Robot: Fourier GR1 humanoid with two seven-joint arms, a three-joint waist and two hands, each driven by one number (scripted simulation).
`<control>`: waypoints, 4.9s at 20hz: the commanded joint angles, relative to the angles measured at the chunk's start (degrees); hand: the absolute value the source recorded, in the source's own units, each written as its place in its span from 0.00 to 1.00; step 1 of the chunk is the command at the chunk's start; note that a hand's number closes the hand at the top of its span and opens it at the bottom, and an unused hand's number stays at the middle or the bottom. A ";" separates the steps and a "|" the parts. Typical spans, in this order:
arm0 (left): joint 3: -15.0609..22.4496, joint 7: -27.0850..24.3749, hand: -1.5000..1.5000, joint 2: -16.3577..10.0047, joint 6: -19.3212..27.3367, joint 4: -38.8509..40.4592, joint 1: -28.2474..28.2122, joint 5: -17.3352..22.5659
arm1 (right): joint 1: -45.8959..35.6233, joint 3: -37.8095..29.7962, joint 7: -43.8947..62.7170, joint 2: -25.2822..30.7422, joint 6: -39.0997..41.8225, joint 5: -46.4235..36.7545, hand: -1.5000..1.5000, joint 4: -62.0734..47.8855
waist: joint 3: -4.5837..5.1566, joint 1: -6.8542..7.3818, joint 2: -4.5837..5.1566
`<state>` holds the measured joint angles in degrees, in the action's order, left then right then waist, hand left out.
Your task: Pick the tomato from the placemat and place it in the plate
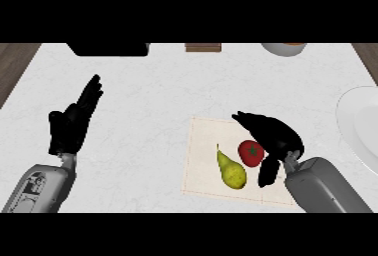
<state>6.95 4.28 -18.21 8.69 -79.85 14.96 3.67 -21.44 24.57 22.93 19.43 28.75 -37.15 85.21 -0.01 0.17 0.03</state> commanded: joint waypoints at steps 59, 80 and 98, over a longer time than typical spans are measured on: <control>-4.40 0.97 0.50 6.29 -5.98 -0.65 0.84 -6.38 | -0.65 -46.76 -83.49 39.55 -7.88 12.33 1.00 -55.33 | -0.20 2.24 0.70; -6.15 1.79 0.50 6.94 -5.94 0.21 2.17 -7.07 | -13.84 -39.13 -80.74 25.88 -17.98 0.73 0.00 -75.63 | -0.24 1.64 0.73; -6.26 0.13 0.50 7.22 -5.91 -0.05 0.94 -7.46 | -11.32 -57.64 -73.83 41.88 3.07 20.92 0.00 -82.79 | -0.74 0.80 1.24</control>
<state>0.27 4.61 -11.52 2.79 -80.04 15.80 -3.67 -35.04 -30.69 -47.52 59.00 23.55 -18.72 3.40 -0.53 1.09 1.08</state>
